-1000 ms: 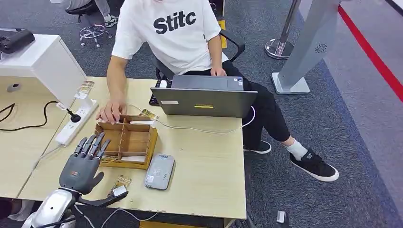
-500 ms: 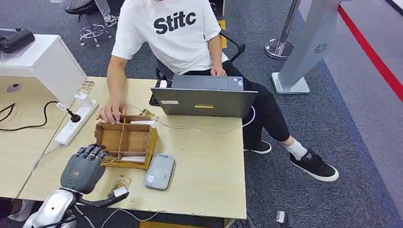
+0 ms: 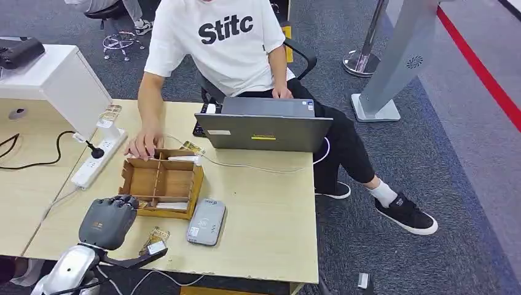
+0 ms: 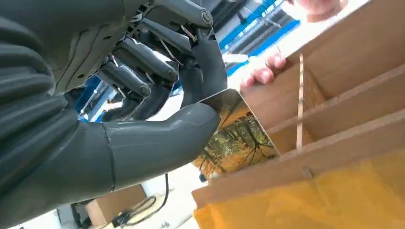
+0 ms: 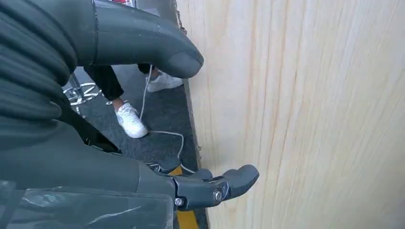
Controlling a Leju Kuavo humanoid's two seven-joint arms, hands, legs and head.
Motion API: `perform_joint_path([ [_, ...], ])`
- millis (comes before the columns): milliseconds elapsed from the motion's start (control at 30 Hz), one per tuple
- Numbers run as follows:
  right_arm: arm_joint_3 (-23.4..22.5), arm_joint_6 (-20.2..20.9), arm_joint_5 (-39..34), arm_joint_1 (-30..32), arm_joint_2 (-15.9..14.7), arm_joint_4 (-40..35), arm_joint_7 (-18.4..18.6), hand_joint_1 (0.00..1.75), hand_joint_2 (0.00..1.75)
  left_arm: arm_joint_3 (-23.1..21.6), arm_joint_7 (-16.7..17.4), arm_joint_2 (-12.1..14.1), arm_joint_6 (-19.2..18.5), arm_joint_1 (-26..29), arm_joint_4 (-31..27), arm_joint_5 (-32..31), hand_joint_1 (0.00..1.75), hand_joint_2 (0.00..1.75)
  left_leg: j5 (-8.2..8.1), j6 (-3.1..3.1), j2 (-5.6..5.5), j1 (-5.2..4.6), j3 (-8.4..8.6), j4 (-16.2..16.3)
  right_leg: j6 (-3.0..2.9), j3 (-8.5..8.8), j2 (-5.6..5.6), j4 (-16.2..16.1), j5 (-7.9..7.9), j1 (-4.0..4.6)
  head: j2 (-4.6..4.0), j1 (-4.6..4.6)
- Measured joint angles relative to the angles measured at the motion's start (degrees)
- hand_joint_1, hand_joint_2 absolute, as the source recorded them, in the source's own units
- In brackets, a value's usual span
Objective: Pass the card to the sensor for recognition and then transmit it.
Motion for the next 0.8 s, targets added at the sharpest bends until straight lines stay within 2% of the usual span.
perform_joint_path([
  [233,0.02,0.00,-0.07,0.08,0.02,0.00,-0.04,0.00,1.75,0.09,0.09,-0.92,1.05,-0.07,0.00,-0.15,1.75,1.75,0.00,0.00,0.00,0.00,0.00,0.00,0.00,0.00,0.00,0.00,0.00,0.00,0.00,0.00],
  [333,0.07,-0.04,-0.33,0.15,0.02,0.00,-0.20,0.00,1.75,0.66,0.17,-2.05,2.88,-0.31,-0.85,0.02,1.75,1.75,0.00,0.00,-0.01,0.00,0.00,0.01,0.00,-0.02,-0.01,0.00,0.00,0.00,0.00,0.00],
  [433,0.09,-0.11,-0.54,0.30,0.00,0.00,-0.48,0.00,1.75,1.90,-0.08,-3.98,2.93,-1.55,-4.82,2.29,1.75,1.75,0.00,0.00,-0.03,0.00,-0.01,0.02,0.00,-0.01,-0.03,0.00,0.01,0.00,0.00,-0.02],
  [633,0.22,-0.09,-1.36,0.56,0.00,0.00,-0.98,0.00,1.75,5.31,-2.32,-7.24,-0.95,-5.24,-13.99,6.80,1.75,1.75,0.01,0.00,-0.01,0.00,0.00,0.02,-0.05,0.00,-0.01,0.00,0.05,0.00,0.00,0.00],
  [800,0.26,-0.09,-1.49,0.66,0.00,0.00,-1.01,0.00,1.75,6.51,-2.49,-8.26,-1.18,-5.80,-16.37,7.08,1.75,1.75,0.00,0.00,0.02,0.00,0.00,0.02,-0.05,-0.01,-0.01,0.00,0.05,0.00,0.00,0.00],
])
